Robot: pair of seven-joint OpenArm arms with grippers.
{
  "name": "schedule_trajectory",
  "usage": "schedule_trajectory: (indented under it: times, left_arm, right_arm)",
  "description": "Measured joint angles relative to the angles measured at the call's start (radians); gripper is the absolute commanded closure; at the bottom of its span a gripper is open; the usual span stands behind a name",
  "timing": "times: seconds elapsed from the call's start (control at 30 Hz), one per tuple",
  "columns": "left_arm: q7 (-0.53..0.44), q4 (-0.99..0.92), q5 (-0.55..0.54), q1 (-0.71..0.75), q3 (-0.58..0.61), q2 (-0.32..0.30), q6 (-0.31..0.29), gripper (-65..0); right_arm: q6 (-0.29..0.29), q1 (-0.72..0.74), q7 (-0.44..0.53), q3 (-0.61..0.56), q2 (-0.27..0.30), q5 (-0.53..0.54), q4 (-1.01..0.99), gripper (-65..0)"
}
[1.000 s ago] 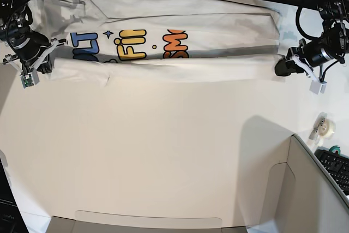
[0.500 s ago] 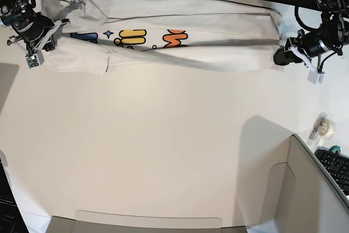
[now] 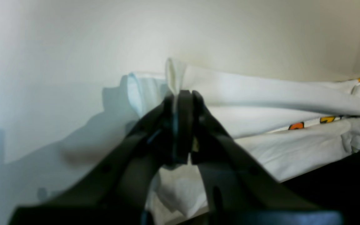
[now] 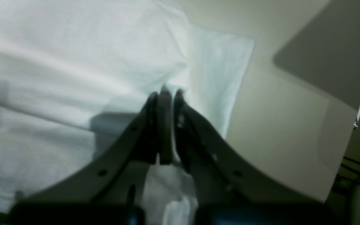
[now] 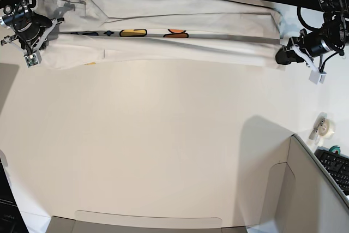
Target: Layout the t-shirt on the table in an organized manner, then fold the t-shirt properly
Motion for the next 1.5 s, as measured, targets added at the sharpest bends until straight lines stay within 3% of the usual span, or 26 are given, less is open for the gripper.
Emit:
schedule_trajectory:
  times: [0.27,0.37,0.57,0.7,0.8,0.93,1.07,1.5]
  left_arm:
    - [0.0,0.0,0.003,0.033,0.005,0.0,0.0,-0.2]
    - [0.0,0.001,0.002,0.033,0.005,-0.001,0.0,-5.0]
    - [0.0,0.0,0.003,0.033,0.006,-0.003,0.001,-20.9]
    - [0.0,0.0,0.004,0.033,0.006,-0.003,0.005,-24.4]
    - [0.003,0.0,0.004,0.034,0.006,-0.003,0.005,-24.4]
    - [0.003,0.0,0.004,0.033,0.003,-0.003,0.005,-24.4]
    - [0.003,0.0,0.003,0.035,0.003,-0.003,0.007,-24.4]
    - [0.001,0.0,0.004,0.04,0.005,-0.003,0.007,-24.4]
  right_arm:
    - [0.0,-0.012,0.0,0.0,-0.042,-0.004,-0.001,0.0]
    - [0.0,-0.012,0.0,0.0,-0.043,-0.005,-0.001,-0.6]
    - [-0.003,-0.009,-0.061,0.0,-0.05,-0.008,-0.001,-20.8]
    - [-0.003,-0.012,-0.071,0.0,-0.066,-0.011,-0.001,-28.1]
    - [-0.003,-0.011,-0.071,0.011,-0.069,-0.003,-0.001,-28.5]
    - [0.0,-0.005,-0.065,0.129,-0.108,0.01,0.002,-28.5]
    - [0.0,0.032,-0.078,0.187,-0.127,0.09,-0.001,-28.5]
    - [0.0,0.139,-0.075,0.192,-0.23,0.247,-0.051,-28.5]
